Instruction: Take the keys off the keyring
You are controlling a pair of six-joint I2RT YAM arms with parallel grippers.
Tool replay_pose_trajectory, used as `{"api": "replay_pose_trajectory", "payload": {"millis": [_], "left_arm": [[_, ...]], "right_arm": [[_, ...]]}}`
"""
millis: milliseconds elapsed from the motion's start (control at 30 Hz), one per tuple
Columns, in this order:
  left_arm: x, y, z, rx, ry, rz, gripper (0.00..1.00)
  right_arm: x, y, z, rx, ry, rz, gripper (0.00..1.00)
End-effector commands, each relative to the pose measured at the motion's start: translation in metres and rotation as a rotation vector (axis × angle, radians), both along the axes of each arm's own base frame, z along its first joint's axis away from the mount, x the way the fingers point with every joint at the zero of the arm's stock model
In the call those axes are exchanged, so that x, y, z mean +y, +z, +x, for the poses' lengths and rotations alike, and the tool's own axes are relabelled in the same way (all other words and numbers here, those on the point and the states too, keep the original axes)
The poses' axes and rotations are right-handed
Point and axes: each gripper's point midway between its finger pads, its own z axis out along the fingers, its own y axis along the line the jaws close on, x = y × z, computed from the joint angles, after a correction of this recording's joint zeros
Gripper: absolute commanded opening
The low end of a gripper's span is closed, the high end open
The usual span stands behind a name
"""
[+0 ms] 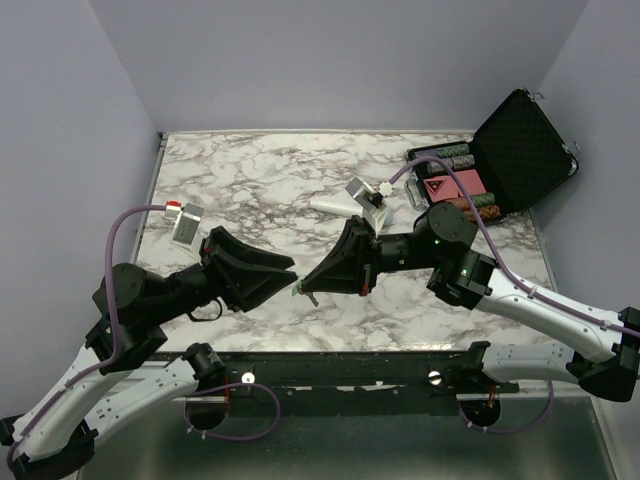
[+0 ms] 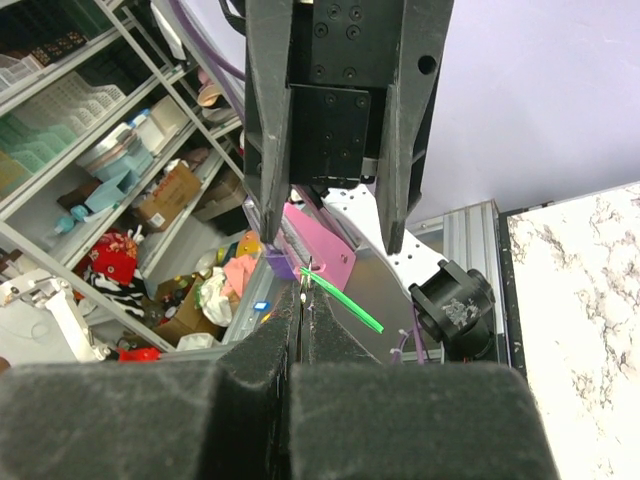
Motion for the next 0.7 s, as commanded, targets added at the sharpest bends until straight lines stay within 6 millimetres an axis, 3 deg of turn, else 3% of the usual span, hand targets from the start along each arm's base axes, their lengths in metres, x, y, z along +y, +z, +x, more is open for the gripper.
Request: {"api": "replay_pose_trajectory", "payload": {"millis": [0,467,667], "left_arm": [[-0.0090,-0.0043,-0.0058,0.000,-0.062,0.018,0.51],[-0.0144,-0.0088,-0.0070,0.010,-0.087,0.038,0.25],[-0.0176,-0.0091,-0.0110,0.005,-0.117,0.040,0.27]], "right_arm": [[0.0012,0.0017,0.0035,-0.004,-0.021,0.018,0.01],[0.0023,-0.0006,0.0043,0.000,-0.022,0.011,0.01],[0.0009,0.0020,0.0036,-0.004,-0.025,0.017,0.01]]}}
